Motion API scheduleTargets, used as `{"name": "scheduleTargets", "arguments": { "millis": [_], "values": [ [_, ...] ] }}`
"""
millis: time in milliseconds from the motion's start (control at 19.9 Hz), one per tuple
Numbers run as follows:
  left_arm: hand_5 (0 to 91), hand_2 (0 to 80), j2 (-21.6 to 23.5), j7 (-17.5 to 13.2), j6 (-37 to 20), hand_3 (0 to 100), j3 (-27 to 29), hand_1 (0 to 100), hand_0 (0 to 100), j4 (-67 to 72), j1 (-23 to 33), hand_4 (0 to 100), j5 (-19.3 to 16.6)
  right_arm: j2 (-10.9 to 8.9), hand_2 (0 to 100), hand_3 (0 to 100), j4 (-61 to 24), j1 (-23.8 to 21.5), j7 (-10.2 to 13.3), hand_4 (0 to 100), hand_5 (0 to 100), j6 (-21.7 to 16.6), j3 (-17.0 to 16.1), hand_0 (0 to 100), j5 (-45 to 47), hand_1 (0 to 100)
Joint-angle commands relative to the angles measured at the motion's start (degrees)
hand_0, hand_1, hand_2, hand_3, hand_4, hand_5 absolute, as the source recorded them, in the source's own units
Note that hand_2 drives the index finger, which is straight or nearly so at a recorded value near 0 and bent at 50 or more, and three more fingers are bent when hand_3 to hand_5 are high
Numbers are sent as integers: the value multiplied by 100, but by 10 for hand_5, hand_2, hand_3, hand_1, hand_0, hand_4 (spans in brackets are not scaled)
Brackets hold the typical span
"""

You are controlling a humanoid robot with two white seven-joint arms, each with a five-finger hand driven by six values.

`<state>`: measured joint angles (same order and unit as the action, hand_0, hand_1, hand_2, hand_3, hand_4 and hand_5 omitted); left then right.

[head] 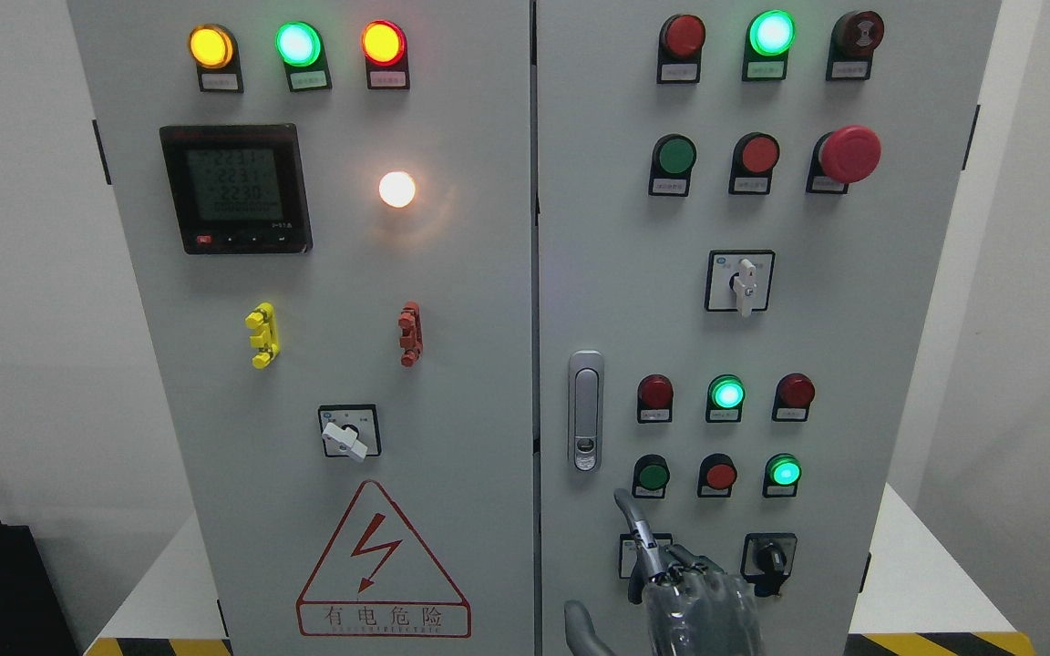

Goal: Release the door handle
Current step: 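Reach the right hand up and grasp the silver latch handle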

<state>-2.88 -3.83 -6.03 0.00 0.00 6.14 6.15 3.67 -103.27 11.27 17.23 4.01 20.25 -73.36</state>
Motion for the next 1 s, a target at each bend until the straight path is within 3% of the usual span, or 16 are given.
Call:
{"name": "scheduleTargets", "arguments": {
  "millis": [0,251,451,952],
  "values": [
    [0,0,-2,-4,-3,0,-79,389,120,114,1,0,0,222,0,1000,298,314,-263,1000,1000,47,190,320,-258,396],
    [0,0,7,-4,-3,0,-79,389,120,114,1,0,0,213,0,1000,509,525,-378,1000,1000,469,172,326,-249,391],
    [0,0,-2,-4,-3,0,-79,389,120,114,1,0,0,205,0,1000,535,516,-712,1000,1000,574,128,333,-241,389],
    [0,0,-2,-4,-3,0,-79,389,120,114,1,0,0,196,0,1000,597,569,-739,1000,1000,619,93,344,-205,385]
  ]
}}
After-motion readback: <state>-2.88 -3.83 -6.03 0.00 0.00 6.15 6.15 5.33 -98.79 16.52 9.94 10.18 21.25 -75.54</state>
